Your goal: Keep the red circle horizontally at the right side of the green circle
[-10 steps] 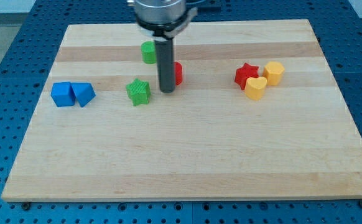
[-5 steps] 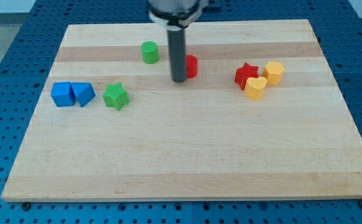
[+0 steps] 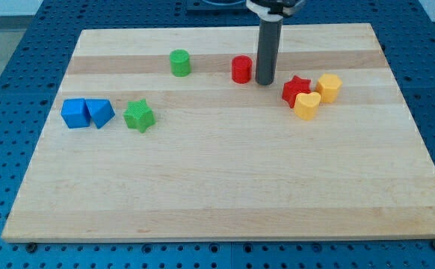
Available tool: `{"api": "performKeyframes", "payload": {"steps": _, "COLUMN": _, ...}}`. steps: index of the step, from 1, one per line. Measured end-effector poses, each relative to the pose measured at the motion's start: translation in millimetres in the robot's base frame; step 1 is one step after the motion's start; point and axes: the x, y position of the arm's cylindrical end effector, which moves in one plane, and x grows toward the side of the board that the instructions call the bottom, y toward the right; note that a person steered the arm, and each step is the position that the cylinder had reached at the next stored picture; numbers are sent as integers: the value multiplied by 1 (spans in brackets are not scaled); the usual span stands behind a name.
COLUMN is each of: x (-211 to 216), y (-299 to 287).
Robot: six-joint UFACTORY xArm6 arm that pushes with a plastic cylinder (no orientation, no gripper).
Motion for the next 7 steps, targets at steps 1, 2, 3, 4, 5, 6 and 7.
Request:
{"api": "performKeyframes", "payload": {"steps": 1, "x": 13, "y": -1}}
{"api": "performKeyframes", "payload": {"steps": 2, "x": 40, "y": -24}}
{"api": "performKeyframes", "payload": {"steps": 3, "x": 44, "y": -40}}
{"api": "performKeyframes", "payload": {"steps": 4, "x": 18, "y": -37}}
{"api": "performKeyframes", "payload": {"steps": 5, "x": -8, "y": -36}}
{"api": "performKeyframes", "payload": {"steps": 6, "x": -12, "y": -36}}
{"api": "performKeyframes", "payload": {"steps": 7, "x": 2, "y": -26}}
